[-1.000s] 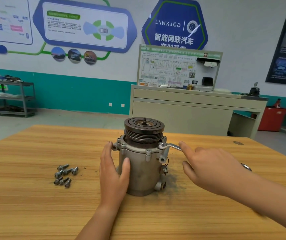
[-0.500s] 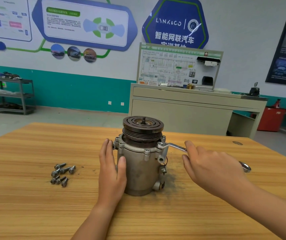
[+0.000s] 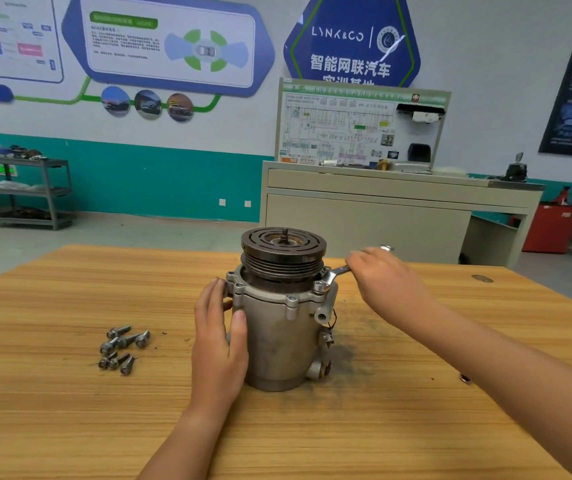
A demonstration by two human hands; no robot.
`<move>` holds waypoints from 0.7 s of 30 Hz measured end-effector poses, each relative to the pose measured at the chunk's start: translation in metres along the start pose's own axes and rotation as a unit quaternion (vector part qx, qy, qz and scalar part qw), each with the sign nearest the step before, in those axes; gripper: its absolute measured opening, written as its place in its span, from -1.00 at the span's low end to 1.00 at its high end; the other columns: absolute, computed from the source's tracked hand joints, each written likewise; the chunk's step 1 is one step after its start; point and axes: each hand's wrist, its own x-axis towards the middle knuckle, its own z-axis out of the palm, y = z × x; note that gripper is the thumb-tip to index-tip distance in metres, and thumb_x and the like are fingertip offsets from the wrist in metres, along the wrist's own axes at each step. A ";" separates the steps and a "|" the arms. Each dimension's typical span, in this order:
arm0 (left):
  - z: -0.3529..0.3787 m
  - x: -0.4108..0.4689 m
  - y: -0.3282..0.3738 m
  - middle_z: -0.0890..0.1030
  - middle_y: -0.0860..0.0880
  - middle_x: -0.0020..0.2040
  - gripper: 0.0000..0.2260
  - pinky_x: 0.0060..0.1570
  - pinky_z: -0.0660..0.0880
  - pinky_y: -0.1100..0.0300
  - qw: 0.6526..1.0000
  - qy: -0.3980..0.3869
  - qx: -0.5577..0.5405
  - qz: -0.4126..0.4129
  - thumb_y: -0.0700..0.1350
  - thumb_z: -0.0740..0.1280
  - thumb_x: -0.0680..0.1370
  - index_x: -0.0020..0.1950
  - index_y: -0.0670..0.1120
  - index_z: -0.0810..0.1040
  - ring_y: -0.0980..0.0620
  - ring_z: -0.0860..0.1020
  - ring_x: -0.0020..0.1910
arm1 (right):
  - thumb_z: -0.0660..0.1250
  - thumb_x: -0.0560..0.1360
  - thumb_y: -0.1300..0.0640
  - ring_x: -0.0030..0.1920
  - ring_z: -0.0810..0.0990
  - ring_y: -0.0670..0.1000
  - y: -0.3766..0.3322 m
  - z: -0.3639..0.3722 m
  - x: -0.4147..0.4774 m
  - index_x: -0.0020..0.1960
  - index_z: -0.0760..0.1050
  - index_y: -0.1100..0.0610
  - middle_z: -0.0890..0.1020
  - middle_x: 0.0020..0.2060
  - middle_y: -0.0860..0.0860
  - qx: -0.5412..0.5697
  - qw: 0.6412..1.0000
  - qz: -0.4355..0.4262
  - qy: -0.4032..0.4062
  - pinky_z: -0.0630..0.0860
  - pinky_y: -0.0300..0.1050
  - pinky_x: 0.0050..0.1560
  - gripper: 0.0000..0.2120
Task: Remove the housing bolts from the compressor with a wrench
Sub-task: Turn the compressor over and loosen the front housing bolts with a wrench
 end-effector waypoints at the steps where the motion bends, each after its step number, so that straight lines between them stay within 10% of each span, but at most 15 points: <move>1: 0.000 0.000 0.000 0.21 0.05 0.46 -0.35 0.12 0.16 0.55 1.000 0.000 -0.001 -0.001 0.24 -0.03 0.46 0.49 -0.04 0.20 0.14 0.31 0.35 | 0.33 0.39 0.44 -0.14 0.57 0.18 -0.003 0.002 0.007 -0.09 0.52 0.29 0.60 -0.20 0.17 -0.001 1.000 -0.004 -0.020 0.46 -0.07 -0.23 -0.87; 5: 0.000 0.000 0.001 0.20 0.09 0.43 -0.40 0.12 0.29 0.35 1.000 -0.001 -0.014 -0.002 0.24 0.00 0.45 0.46 0.05 0.18 0.07 0.39 0.29 | 0.10 0.56 0.30 -0.01 0.52 0.11 -0.009 0.005 0.030 0.12 0.41 0.21 0.56 -0.01 0.11 0.020 0.997 0.013 -0.075 0.29 -0.16 -0.20 -0.81; 9: 0.000 0.001 0.002 0.18 0.09 0.44 -0.40 0.21 0.32 0.19 1.000 -0.009 -0.017 -0.002 0.24 0.00 0.45 0.46 0.07 0.17 0.03 0.35 0.34 | 0.06 0.62 0.14 -0.25 0.58 0.18 0.007 -0.027 0.026 0.13 0.42 0.24 0.59 -0.25 0.17 0.242 0.951 0.184 0.051 0.51 0.10 -0.23 -0.76; 12: 0.002 0.001 0.002 0.17 0.03 0.44 -0.33 0.21 0.22 0.42 1.000 -0.013 -0.013 -0.007 0.24 0.00 0.45 0.50 -0.07 0.17 0.12 0.30 0.34 | 0.03 0.58 0.09 -0.41 0.54 0.13 0.009 -0.064 -0.005 0.09 0.42 0.20 0.51 -0.43 0.06 0.282 0.943 0.137 0.115 0.48 0.12 -0.41 -0.74; 17: 0.005 -0.002 0.003 0.13 -0.02 0.47 -0.31 0.30 0.12 0.35 1.000 -0.012 -0.004 0.000 0.24 -0.01 0.45 0.51 -0.07 0.13 0.20 0.16 0.39 | -0.05 0.58 -0.03 -0.36 0.49 0.05 -0.005 -0.084 -0.050 0.09 0.38 0.03 0.43 -0.41 -0.07 0.040 0.985 0.075 -0.150 0.39 -0.09 -0.38 -0.72; 21: 0.003 -0.004 0.004 0.09 0.09 0.48 -0.50 0.27 0.12 0.34 0.999 -0.026 -0.011 0.015 0.25 0.03 0.44 0.38 0.29 0.07 0.35 0.08 0.36 | 0.00 0.60 0.05 -0.31 0.43 0.06 -0.014 -0.074 -0.054 0.09 0.35 0.01 0.34 -0.40 -0.09 0.031 0.976 0.104 -0.191 0.28 -0.11 -0.40 -0.82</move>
